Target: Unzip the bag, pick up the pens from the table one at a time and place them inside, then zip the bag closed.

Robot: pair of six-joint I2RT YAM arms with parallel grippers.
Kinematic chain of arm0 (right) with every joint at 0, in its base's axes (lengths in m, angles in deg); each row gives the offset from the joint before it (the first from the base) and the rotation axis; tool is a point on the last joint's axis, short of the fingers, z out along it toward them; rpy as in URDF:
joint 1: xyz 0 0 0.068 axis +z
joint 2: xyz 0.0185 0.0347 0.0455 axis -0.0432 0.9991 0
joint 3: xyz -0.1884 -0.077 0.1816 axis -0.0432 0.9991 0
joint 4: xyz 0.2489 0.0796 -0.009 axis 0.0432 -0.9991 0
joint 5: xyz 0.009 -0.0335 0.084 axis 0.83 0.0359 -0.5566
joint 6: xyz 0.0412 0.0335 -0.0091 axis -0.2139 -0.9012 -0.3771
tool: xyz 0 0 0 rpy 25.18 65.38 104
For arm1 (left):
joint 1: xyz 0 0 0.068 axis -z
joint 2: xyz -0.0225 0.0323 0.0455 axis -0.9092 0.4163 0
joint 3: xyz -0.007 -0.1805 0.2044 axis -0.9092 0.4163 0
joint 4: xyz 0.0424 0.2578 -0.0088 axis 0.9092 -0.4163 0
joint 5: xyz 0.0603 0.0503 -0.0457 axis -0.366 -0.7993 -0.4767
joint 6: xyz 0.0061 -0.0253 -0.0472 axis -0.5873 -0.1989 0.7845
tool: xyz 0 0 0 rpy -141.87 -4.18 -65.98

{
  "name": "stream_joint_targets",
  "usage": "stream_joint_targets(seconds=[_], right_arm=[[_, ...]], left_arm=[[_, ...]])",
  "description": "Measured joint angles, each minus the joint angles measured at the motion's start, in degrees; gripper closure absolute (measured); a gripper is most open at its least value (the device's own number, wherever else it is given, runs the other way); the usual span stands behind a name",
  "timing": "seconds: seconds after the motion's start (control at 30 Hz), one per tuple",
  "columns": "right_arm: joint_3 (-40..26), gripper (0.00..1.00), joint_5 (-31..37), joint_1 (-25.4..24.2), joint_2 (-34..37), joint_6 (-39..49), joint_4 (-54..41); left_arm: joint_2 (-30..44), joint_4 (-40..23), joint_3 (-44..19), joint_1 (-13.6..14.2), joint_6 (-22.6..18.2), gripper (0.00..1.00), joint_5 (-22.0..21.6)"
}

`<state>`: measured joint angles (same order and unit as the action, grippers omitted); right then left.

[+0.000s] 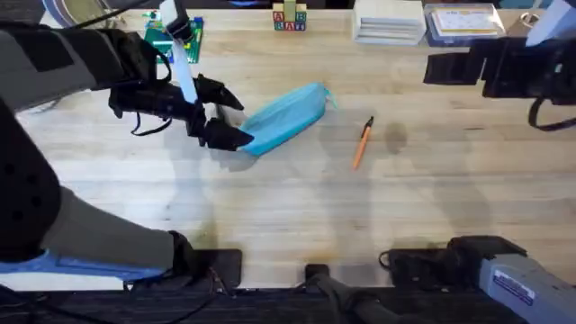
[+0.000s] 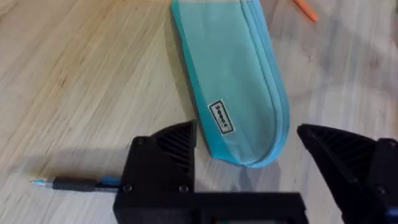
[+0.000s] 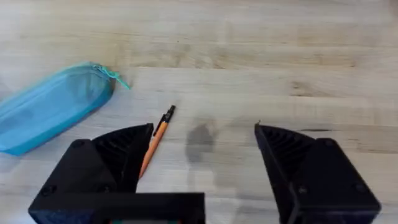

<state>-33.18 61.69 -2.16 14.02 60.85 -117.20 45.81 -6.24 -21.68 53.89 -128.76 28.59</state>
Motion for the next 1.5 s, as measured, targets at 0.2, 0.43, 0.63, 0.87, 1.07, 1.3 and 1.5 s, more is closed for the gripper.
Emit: stream_joint_targets(seconds=[0.2, 0.43, 0.63, 0.87, 1.07, 1.3, 1.5], right_arm=[[0.00, 0.004, 0.00, 0.00, 0.02, 0.00, 0.00], [0.00, 0.003, 0.00, 0.00, 0.00, 0.00, 0.01], [0.00, 0.003, 0.00, 0.00, 0.00, 0.00, 0.02], [0.00, 0.003, 0.00, 0.00, 0.00, 0.00, 0.02], [0.00, 0.004, 0.00, 0.00, 0.00, 0.00, 0.00], [0.00, 0.004, 0.00, 0.00, 0.01, 0.00, -0.24], [0.00, 0.003, 0.00, 0.00, 0.00, 0.00, -0.24]], left_arm=[[0.89, -0.04, 0.11, 0.00, -0.83, 0.006, 0.63], [0.89, -0.02, 0.15, 0.00, -1.16, 0.006, 0.89], [0.89, -0.02, 0.15, 0.00, -1.19, 0.006, 0.95], [0.89, -0.24, 0.17, 0.00, -1.34, 0.596, 1.09], [0.91, -0.17, 0.26, 0.02, -1.52, 0.956, 1.26], [0.89, -0.17, 0.26, 0.02, -1.53, 0.956, 1.26], [0.89, -0.17, 0.26, 0.02, -1.52, 0.956, 1.26]])
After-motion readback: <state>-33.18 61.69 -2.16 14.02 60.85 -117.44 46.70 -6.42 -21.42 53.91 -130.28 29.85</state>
